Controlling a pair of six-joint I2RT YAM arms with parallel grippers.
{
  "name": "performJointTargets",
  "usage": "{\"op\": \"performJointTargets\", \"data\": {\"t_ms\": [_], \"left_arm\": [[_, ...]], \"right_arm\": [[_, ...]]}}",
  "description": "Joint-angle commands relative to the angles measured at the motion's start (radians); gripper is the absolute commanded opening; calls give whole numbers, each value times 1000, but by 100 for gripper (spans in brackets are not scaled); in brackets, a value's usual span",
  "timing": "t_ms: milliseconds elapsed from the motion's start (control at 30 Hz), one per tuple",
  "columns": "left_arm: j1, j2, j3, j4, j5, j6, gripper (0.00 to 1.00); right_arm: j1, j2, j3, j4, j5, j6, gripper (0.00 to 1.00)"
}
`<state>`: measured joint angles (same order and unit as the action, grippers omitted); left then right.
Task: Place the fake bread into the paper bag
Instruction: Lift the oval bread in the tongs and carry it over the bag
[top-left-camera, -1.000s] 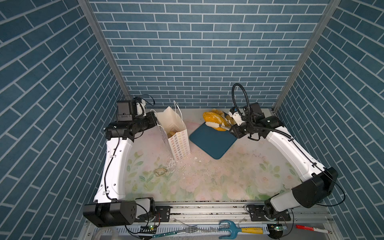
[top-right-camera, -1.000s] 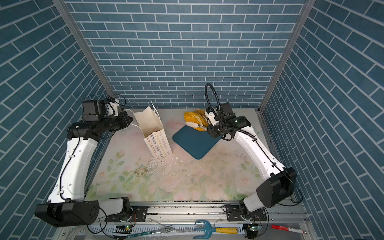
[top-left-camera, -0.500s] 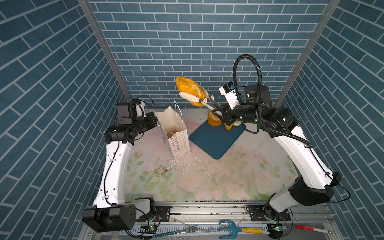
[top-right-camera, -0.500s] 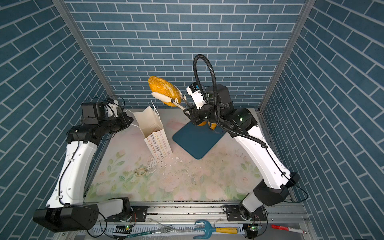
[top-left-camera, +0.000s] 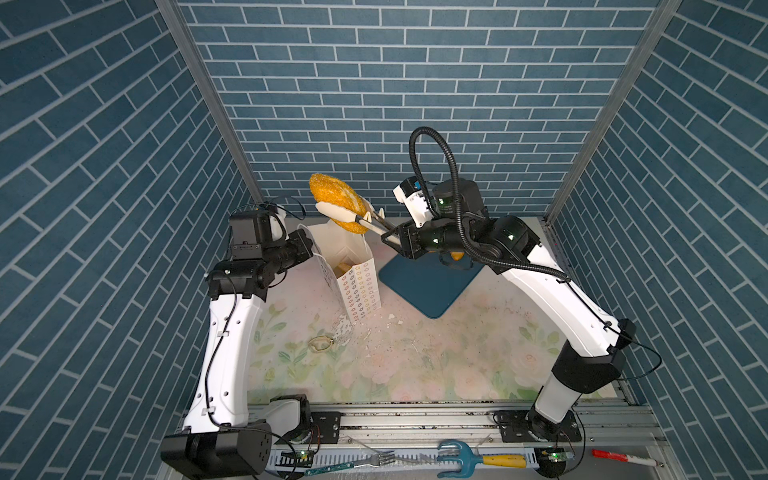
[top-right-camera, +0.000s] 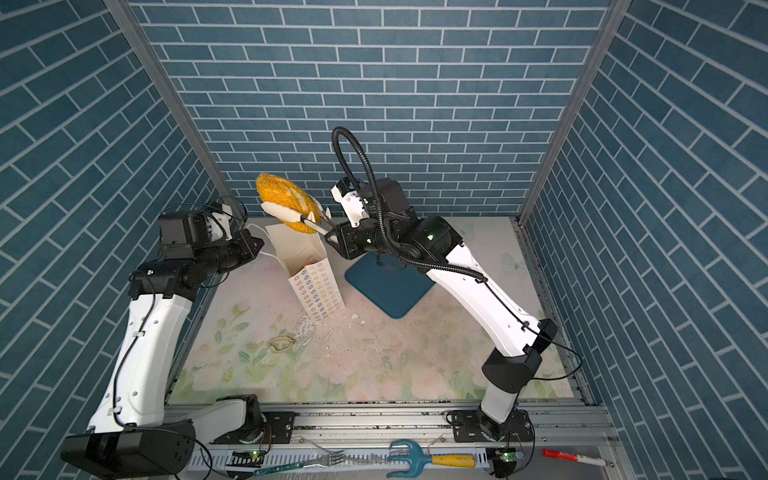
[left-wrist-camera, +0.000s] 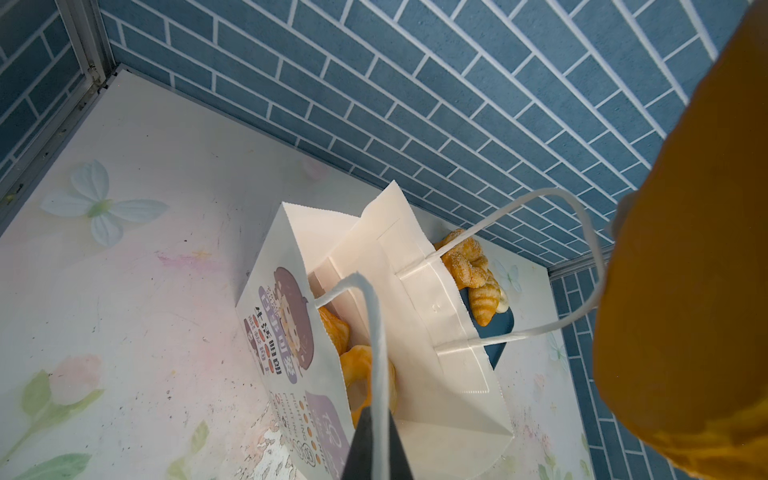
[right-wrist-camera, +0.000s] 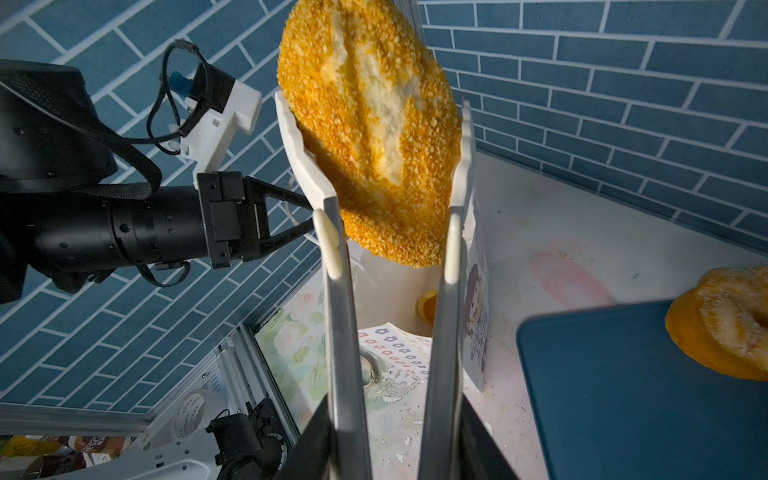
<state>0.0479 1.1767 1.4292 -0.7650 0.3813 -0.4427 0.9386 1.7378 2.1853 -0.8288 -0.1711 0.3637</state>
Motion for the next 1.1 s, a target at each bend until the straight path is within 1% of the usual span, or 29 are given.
{"op": "performJointTargets", "data": {"t_ms": [0, 167, 267, 500, 767, 867, 900, 967, 1033, 1067], "left_arm": [[-3, -12, -3, 10, -11, 1, 2], [-3, -12, -1, 9, -9, 5, 0], [-3, -12, 0, 7, -10, 6, 0], [-3, -9, 2, 8, -7, 7, 0], [-3, -12, 8, 15, -2, 3, 1], [-1, -11, 25, 10, -12, 10, 16], [2, -10, 33, 6, -16, 14, 23], [18, -6, 55, 2, -23, 20, 42], [41, -3, 74, 0, -18, 20, 52], [57, -2, 83, -1, -15, 19, 55]], "right_arm": [[8, 2, 51, 86, -11, 70, 31], [15, 34, 24, 118, -54, 126, 31], [25, 46, 34, 117, -47, 136, 31], [40, -15, 25, 124, 43, 101, 31], [43, -84, -15, 131, 76, 113, 31], [44, -94, -40, 135, 73, 129, 31], [44, -95, -44, 137, 70, 133, 31], [44, -91, -51, 142, 63, 140, 31], [45, -86, -50, 147, 57, 147, 31], [45, -82, -49, 151, 52, 150, 31]]}}
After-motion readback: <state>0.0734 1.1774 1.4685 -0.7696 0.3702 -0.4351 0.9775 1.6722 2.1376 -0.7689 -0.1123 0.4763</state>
